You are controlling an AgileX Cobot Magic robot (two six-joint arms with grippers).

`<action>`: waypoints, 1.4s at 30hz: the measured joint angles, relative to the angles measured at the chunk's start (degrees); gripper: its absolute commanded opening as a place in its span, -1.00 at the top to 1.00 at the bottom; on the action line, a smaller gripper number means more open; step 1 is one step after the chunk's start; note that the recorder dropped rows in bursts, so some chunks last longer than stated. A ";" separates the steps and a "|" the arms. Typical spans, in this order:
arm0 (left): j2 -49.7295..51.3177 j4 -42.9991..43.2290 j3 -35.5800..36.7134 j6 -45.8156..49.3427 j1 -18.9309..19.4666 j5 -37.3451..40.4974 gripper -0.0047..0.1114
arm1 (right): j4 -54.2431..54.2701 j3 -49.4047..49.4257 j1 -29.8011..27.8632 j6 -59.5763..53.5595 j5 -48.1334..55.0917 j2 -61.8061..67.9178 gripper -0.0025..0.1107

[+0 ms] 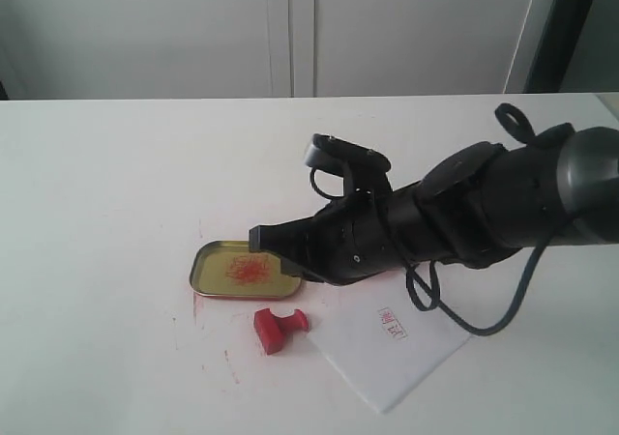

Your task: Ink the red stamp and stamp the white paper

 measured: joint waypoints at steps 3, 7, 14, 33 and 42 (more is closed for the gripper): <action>0.00 0.00 0.00 0.00 0.00 0.00 0.92 | -3.44 0.00 0.00 0.00 1.42 -1.95 0.96; 0.00 0.00 0.00 0.00 0.00 0.00 0.92 | -9.49 0.00 -0.31 2.59 4.52 -3.81 0.96; 0.00 0.00 0.00 0.00 0.00 0.00 0.92 | -24.46 0.00 -5.96 13.79 12.00 -6.39 0.96; 0.00 0.00 0.00 0.00 0.00 0.00 0.92 | -47.62 0.00 -28.28 25.25 29.10 -12.06 0.96; 0.00 0.00 0.00 0.00 0.00 0.00 0.92 | -70.33 0.00 -31.40 41.47 30.64 -15.08 0.96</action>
